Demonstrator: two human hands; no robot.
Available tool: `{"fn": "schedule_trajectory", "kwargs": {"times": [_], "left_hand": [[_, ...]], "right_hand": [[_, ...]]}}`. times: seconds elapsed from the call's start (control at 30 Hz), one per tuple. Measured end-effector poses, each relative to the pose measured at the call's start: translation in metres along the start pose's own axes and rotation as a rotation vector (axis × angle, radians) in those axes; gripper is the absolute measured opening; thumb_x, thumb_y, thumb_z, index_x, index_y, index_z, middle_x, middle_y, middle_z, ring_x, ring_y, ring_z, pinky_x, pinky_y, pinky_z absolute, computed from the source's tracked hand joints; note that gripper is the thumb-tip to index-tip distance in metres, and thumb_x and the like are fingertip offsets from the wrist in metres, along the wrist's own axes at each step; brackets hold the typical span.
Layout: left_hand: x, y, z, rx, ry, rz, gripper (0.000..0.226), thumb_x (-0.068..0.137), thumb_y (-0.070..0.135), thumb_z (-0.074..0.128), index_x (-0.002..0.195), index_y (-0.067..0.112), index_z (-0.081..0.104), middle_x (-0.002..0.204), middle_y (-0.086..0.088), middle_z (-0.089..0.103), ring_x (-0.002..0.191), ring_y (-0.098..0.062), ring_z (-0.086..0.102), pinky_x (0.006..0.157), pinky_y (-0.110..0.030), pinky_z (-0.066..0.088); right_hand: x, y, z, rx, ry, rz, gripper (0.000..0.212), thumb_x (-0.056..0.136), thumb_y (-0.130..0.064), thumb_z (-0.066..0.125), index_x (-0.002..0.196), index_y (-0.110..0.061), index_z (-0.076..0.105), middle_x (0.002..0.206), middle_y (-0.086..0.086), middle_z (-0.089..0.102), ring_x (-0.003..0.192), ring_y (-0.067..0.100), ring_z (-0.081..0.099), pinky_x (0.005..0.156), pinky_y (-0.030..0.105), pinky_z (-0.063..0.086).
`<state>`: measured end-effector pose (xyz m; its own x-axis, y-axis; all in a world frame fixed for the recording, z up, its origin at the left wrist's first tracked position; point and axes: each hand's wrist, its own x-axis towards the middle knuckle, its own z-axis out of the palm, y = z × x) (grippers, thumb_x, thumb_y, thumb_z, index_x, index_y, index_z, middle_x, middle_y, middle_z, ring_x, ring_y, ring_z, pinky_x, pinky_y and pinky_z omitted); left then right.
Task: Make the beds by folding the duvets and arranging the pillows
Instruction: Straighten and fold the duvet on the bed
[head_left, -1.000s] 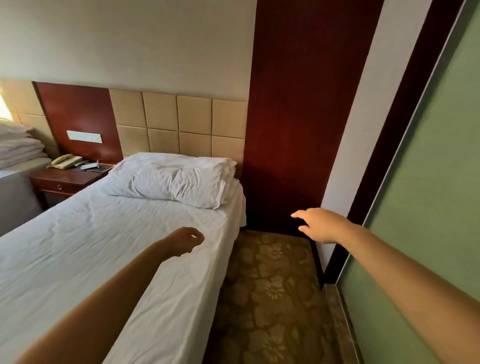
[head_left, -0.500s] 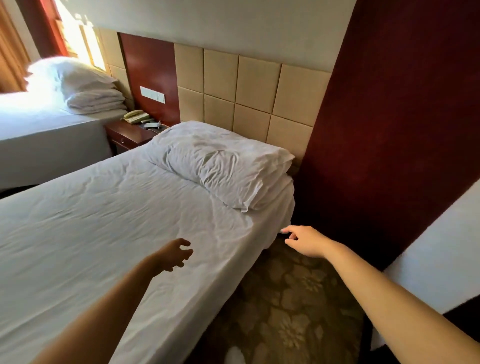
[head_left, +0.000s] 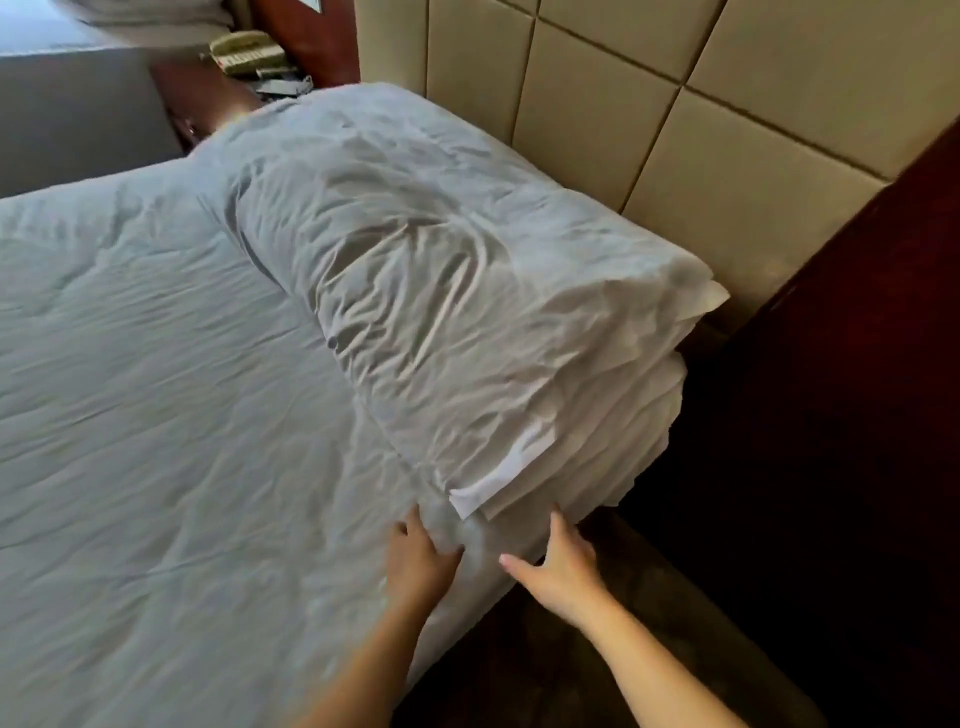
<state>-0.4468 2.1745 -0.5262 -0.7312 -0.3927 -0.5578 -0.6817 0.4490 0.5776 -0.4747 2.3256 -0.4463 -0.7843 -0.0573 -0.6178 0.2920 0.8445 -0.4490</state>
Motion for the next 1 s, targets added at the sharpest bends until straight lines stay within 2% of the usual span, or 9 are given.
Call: {"fn": "schedule_trajectory", "kwargs": {"times": [0.17,0.3,0.37,0.47,0.63,0.7,0.8,0.9,1.0], "left_hand": [[0.056,0.044,0.058,-0.416,0.156,-0.078,0.014,0.087,0.023,0.055,0.075,0.017,0.049,0.086,-0.004,0.058,0.100,-0.027,0.057,0.077,-0.025,0.036],[0.019,0.069,0.097,-0.644,0.256,-0.091,0.025,0.099,0.018,0.044,0.117,0.005,0.056,0.121,-0.013,0.057,0.118,-0.025,0.051,0.094,-0.029,0.040],[0.002,0.084,0.107,-0.954,0.234,-0.137,0.025,0.100,0.023,0.042,0.092,0.007,0.059,0.089,-0.015,0.063,0.086,-0.024,0.063,0.079,-0.039,0.047],[0.013,0.087,0.117,-1.172,0.131,-0.366,0.021,0.101,0.005,0.033,0.100,0.008,0.054,0.089,-0.012,0.059,0.072,-0.012,0.064,0.064,-0.019,0.049],[0.008,0.079,0.077,-0.580,-0.124,-0.572,0.023,0.097,-0.001,0.040,0.078,0.008,0.048,0.085,-0.007,0.050,0.064,-0.012,0.044,0.050,-0.017,0.037],[0.004,0.089,0.026,-0.232,-0.116,-0.538,0.014,0.096,0.003,0.042,0.101,0.002,0.055,0.102,-0.009,0.055,0.080,-0.016,0.052,0.066,-0.022,0.042],[0.012,0.130,-0.042,-0.076,0.469,-0.458,0.051,0.088,0.015,0.057,0.136,0.006,0.042,0.137,-0.022,0.045,0.125,-0.037,0.043,0.101,-0.040,0.036],[0.048,0.215,-0.073,-0.169,0.963,0.000,0.068,0.090,0.034,0.059,0.147,0.031,0.023,0.154,-0.013,0.022,0.142,-0.032,0.017,0.111,-0.048,0.018],[0.100,0.244,-0.037,0.288,0.414,-0.022,0.084,0.080,0.073,0.044,0.140,0.055,-0.012,0.155,0.004,-0.026,0.143,-0.028,-0.023,0.106,-0.070,0.003]], "right_hand": [[0.098,-0.021,0.001,-0.100,-0.037,-0.118,0.044,0.079,-0.045,0.065,0.111,-0.014,0.064,0.126,0.008,0.058,0.127,0.024,0.044,0.104,0.027,0.035],[0.087,-0.032,-0.045,0.263,0.155,-0.522,0.007,0.089,-0.013,0.058,0.086,-0.015,0.064,0.080,-0.001,0.064,0.081,0.013,0.061,0.070,0.017,0.042],[0.076,-0.037,-0.064,0.400,0.253,-0.718,0.009,0.086,-0.017,0.055,0.083,-0.013,0.063,0.075,-0.007,0.061,0.075,0.007,0.058,0.068,0.010,0.043],[0.097,-0.019,-0.060,-0.192,-0.216,-0.528,0.035,0.094,-0.026,0.044,0.117,-0.005,0.061,0.118,0.009,0.063,0.111,0.020,0.058,0.084,0.025,0.044],[0.138,0.018,-0.140,-0.739,-0.914,-0.549,0.064,0.093,-0.036,0.054,0.148,-0.032,0.023,0.154,-0.002,0.028,0.139,0.015,0.031,0.113,0.026,0.028],[0.153,-0.004,-0.205,-0.662,-0.695,-0.648,0.042,0.095,-0.034,0.051,0.135,-0.024,0.050,0.138,-0.002,0.053,0.126,0.009,0.047,0.099,0.016,0.036],[0.184,-0.064,-0.280,-0.340,0.052,-0.716,0.025,0.097,-0.020,0.047,0.108,-0.009,0.066,0.111,0.011,0.066,0.108,0.027,0.058,0.076,0.025,0.037],[0.231,-0.111,-0.293,-0.161,0.682,-0.943,0.039,0.098,-0.026,0.041,0.132,-0.009,0.050,0.133,0.018,0.051,0.125,0.034,0.044,0.098,0.035,0.031],[0.285,-0.102,-0.252,-0.713,0.306,-0.757,0.061,0.094,-0.049,0.025,0.150,-0.026,0.017,0.156,0.010,0.020,0.141,0.032,0.021,0.115,0.046,0.017]]}}
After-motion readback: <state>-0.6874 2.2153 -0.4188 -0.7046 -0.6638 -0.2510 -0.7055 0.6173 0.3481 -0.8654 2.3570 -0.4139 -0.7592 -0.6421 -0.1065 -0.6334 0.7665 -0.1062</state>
